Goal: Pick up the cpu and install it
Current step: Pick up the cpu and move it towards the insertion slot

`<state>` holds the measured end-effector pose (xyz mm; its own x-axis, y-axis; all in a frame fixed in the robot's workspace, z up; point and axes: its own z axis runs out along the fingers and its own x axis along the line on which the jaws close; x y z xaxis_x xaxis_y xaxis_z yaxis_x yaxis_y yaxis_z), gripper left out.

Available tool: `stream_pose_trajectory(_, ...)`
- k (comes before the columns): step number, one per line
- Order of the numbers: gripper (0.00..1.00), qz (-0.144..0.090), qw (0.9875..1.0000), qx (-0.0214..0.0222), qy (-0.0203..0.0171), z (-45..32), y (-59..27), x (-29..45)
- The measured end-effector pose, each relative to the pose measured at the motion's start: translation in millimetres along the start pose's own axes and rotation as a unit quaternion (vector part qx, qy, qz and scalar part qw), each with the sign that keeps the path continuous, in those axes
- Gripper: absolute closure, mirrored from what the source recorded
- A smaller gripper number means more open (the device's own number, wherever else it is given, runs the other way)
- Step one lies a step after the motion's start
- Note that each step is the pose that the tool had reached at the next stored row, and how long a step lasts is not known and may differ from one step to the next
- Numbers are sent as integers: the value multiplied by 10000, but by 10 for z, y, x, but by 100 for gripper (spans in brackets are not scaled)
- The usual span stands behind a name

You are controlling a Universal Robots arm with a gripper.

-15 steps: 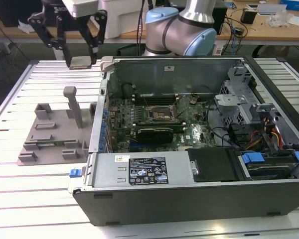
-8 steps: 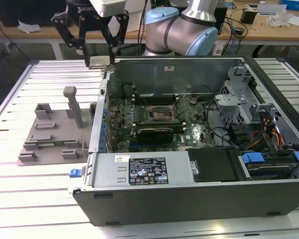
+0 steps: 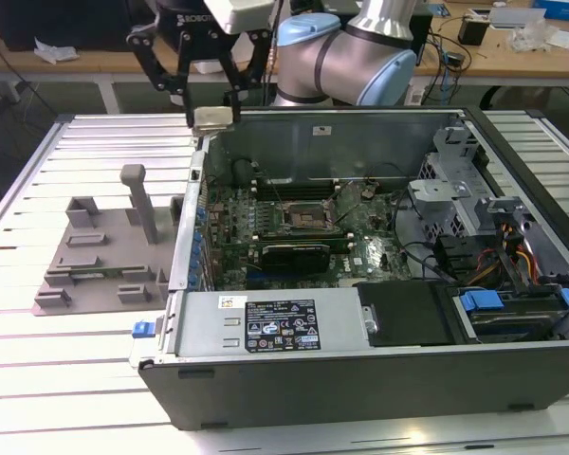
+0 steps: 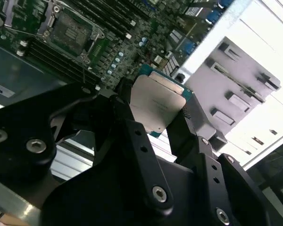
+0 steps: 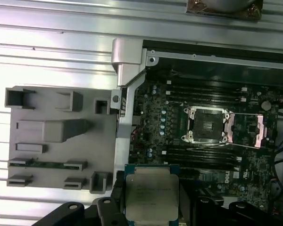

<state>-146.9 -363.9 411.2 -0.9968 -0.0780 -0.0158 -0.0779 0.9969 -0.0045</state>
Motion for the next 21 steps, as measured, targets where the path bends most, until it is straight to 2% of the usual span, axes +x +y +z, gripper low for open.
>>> stream_pose_trajectory(3,45,0,10000,0,5,8,-10,-135)
stream_pose_trajectory(10,45,1,10000,-1,9,30,-21,-373)
stream_pose_trajectory(11,45,1,10000,-1,9,34,-24,-426)
stream_pose_trajectory(14,45,1,10000,0,10,43,-28,-529)
stream_pose_trajectory(17,45,0,10000,-1,11,55,-33,-594)
stream_pose_trajectory(20,45,1,10000,-1,13,72,-33,-699)
stream_pose_trajectory(21,45,1,10000,-1,15,77,-32,-758)
